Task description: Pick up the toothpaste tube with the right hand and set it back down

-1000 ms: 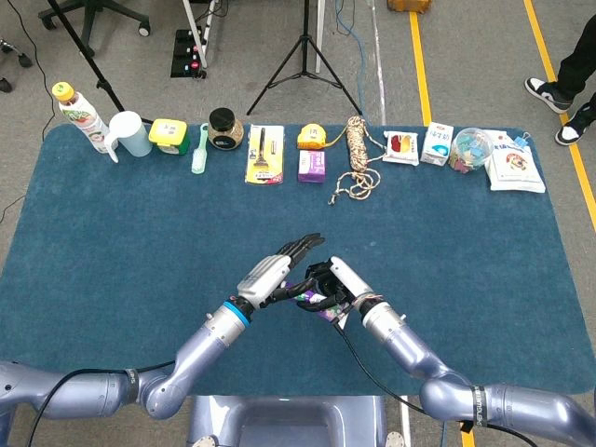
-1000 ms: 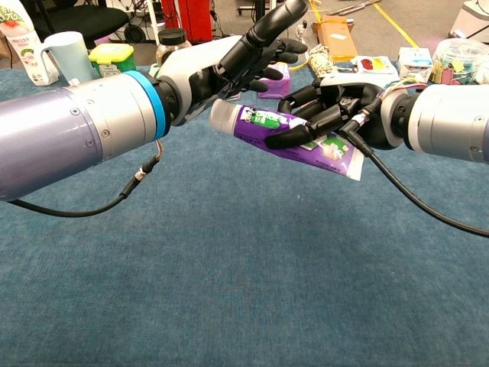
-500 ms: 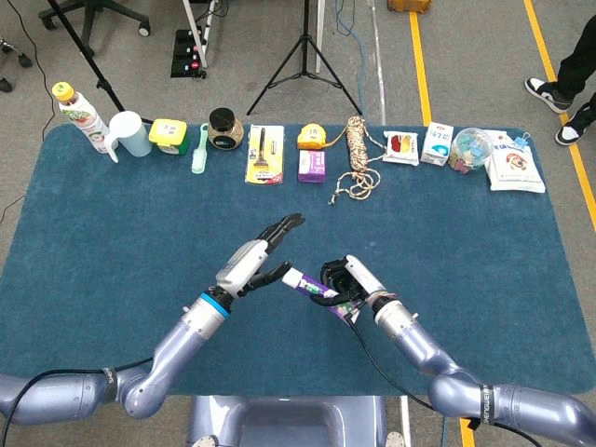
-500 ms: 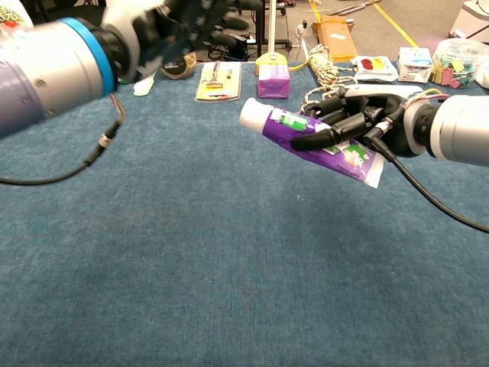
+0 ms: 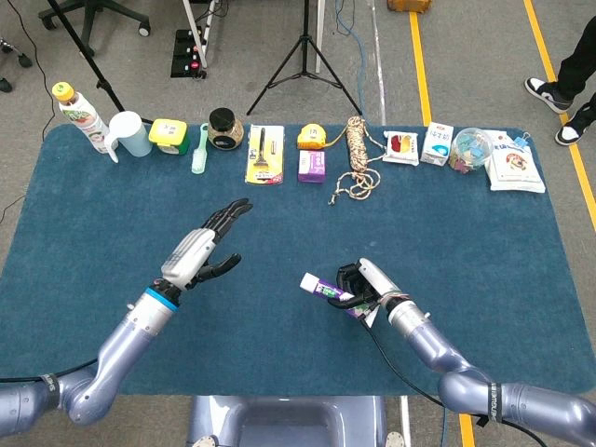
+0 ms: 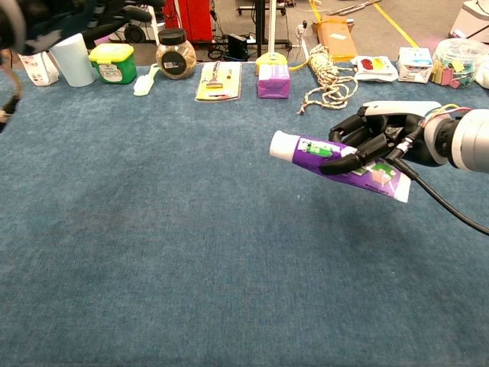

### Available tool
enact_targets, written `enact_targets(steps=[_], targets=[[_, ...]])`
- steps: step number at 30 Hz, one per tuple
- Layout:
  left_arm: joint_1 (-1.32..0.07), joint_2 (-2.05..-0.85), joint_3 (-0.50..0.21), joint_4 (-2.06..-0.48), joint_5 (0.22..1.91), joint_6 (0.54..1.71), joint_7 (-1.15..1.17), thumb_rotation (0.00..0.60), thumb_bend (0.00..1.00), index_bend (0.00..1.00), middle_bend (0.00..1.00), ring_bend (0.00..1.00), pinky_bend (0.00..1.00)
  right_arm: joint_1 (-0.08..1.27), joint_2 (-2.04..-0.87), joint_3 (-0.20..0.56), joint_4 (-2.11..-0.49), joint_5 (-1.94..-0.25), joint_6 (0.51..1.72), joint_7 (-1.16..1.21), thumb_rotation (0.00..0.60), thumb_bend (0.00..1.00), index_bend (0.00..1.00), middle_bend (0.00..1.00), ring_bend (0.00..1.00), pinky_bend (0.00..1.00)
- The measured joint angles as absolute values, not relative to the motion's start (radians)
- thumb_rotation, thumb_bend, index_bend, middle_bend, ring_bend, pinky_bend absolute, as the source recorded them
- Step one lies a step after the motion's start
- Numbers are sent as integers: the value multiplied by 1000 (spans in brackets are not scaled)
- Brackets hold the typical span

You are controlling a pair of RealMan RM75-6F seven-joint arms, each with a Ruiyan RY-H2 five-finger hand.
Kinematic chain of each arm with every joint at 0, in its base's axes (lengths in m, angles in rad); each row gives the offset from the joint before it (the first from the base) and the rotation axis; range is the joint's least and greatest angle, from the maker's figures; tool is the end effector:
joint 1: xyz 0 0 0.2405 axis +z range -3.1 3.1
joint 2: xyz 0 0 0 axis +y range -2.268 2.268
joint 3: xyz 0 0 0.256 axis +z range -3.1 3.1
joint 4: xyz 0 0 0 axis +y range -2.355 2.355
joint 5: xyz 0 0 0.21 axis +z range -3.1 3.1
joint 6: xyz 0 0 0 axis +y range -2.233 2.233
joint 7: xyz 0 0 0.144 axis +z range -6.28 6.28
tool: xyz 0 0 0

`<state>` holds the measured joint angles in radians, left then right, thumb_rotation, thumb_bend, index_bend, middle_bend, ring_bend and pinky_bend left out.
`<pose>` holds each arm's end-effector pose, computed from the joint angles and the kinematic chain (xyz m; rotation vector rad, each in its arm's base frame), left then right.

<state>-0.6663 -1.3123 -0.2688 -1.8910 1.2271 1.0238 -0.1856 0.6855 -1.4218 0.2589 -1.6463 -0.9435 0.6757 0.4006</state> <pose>-0.0895 0.3082 0.0586 -1.6800 -1.4715 -1.4977 -0.1544 -0.3249 -0.0099 1.4397 -2.0490 1.1343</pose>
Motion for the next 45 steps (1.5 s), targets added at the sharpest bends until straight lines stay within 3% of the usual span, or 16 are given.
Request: enact_targets(steps=[3, 7, 9, 12, 15, 18, 26, 36, 45], targets=[[-639, -1273, -246, -1900, 1250, 1041, -182, 0, 0, 0, 0, 0, 0, 689, -1422, 241, -1626, -950, 682, 362, 600, 417, 665, 668, 684, 774], [-594, -1214, -211, -1909, 1296, 1072, -186, 0, 0, 0, 0, 0, 0, 693, -1432, 211, -1586, -971, 695, 304, 600, 419, 466, 467, 416, 401], [-567, -1183, -190, -1911, 1324, 1093, -191, 0, 0, 0, 0, 0, 0, 694, -1444, 194, -1560, -986, 702, 275, 600, 420, 309, 319, 259, 193], [-531, -1147, -161, -1904, 1355, 1123, -200, 0, 0, 0, 0, 0, 0, 698, -1456, 169, -1521, -1008, 700, 240, 600, 421, 100, 138, 91, 27], [-503, -1130, -141, -1891, 1381, 1153, -209, 0, 0, 0, 0, 0, 0, 700, -1455, 164, -1508, -1022, 689, 235, 600, 422, 11, 43, 18, 0], [-472, -1108, -122, -1871, 1404, 1184, -214, 0, 0, 0, 0, 0, 0, 697, -1441, 169, -1510, -1033, 694, 238, 600, 421, 0, 0, 0, 0], [-436, -1045, -96, -1866, 1398, 1190, -190, 0, 0, 0, 0, 0, 0, 678, -1395, 181, -1538, -1058, 708, 256, 600, 410, 0, 0, 0, 0], [-401, -1022, -95, -1851, 1387, 1224, -187, 0, 0, 0, 0, 0, 0, 675, -1386, 186, -1536, -1069, 706, 257, 600, 206, 0, 0, 0, 0], [-365, -1009, -98, -1843, 1386, 1273, -158, 0, 0, 0, 0, 0, 0, 653, -1350, 194, -1558, -1077, 772, 228, 600, 184, 0, 0, 0, 0]])
